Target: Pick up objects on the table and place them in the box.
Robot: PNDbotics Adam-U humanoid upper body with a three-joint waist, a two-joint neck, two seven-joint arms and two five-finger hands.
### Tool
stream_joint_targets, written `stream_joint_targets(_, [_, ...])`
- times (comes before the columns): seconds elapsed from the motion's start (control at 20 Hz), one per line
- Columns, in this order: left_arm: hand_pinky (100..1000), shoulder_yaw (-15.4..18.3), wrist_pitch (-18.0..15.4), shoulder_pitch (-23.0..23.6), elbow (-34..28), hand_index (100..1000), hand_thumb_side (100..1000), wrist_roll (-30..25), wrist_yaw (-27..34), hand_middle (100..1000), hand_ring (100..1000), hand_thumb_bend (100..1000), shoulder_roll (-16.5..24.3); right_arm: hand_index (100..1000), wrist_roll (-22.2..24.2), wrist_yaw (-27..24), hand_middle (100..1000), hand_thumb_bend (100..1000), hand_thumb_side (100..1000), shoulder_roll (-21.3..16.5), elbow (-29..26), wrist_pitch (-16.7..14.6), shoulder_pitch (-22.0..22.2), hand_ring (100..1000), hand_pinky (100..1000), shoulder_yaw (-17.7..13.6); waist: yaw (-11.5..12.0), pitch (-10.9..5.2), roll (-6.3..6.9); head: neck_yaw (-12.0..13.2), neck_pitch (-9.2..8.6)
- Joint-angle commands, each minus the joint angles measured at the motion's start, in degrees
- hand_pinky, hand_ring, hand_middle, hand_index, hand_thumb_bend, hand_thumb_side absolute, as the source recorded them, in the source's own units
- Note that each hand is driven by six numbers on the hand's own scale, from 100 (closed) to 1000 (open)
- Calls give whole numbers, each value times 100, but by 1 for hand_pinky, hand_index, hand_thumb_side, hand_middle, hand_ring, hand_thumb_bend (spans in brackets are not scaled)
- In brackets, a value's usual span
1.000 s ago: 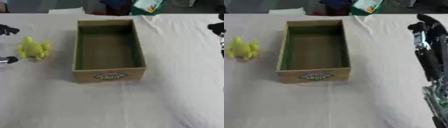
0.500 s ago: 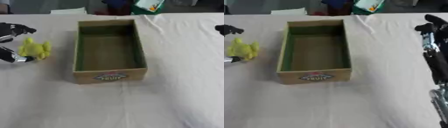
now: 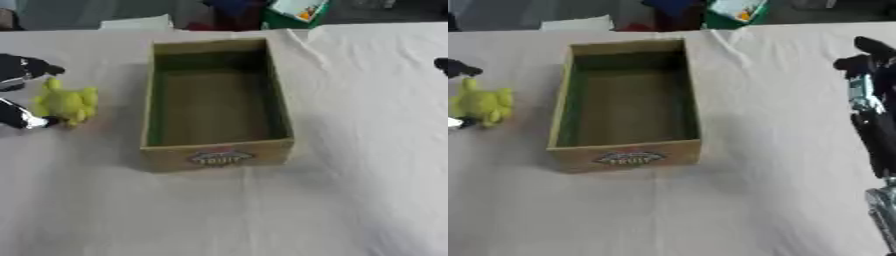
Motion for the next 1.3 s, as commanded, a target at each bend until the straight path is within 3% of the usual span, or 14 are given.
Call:
stream_joint_targets(0.05, [639,71,-36,-124,-7,1000,554,74,-59,848,833,469,94,852,16,-2,613,100,669,-79,-113,-16,-60,786,899,-14,-21,-84,10,15,-71])
stream_joint_targets(0.3, [629,32,-206,-128,-34,986,543,71,51,833,820,461,52,853,-11,20,612,100,663,-56,-113,0,-42,786,900,-6,-55,-43,14,9,-53])
stream_joint_targets(0.5, [614,11,-216,-124,-59,912,534,40,73,805,808,418,49,854,-22,27,612,100,657,-44,-113,0,-37,786,900,-3,-82,-32,15,23,-73])
stream_joint_targets(0.65, [577,-1,-185,-110,-57,776,495,35,-37,749,779,323,38,854,-30,22,611,100,652,-31,-113,-1,-35,787,900,-6,-103,-31,18,30,-78])
stream_joint_targets(0.85, [544,-2,-181,-98,-36,689,416,51,-128,688,746,188,32,855,-57,21,610,100,649,-25,-113,8,-20,787,901,-18,-107,-36,18,17,-53])
stream_joint_targets(0.95, [528,-7,-193,-94,-49,681,361,61,-122,672,733,100,33,856,-71,20,610,100,648,-22,-113,16,-14,787,901,-20,-100,-42,19,10,-42])
stream_joint_targets(1.15, [499,-17,-205,-76,-89,688,244,70,-37,650,707,100,52,856,-89,21,609,100,648,-18,-113,21,4,788,901,-30,-84,-62,13,-16,-11])
stream_joint_targets(1.3, [486,-27,-217,-58,-104,741,357,45,72,655,691,100,67,857,-97,16,609,100,648,-15,-113,22,20,788,901,-38,-61,-91,6,-39,14])
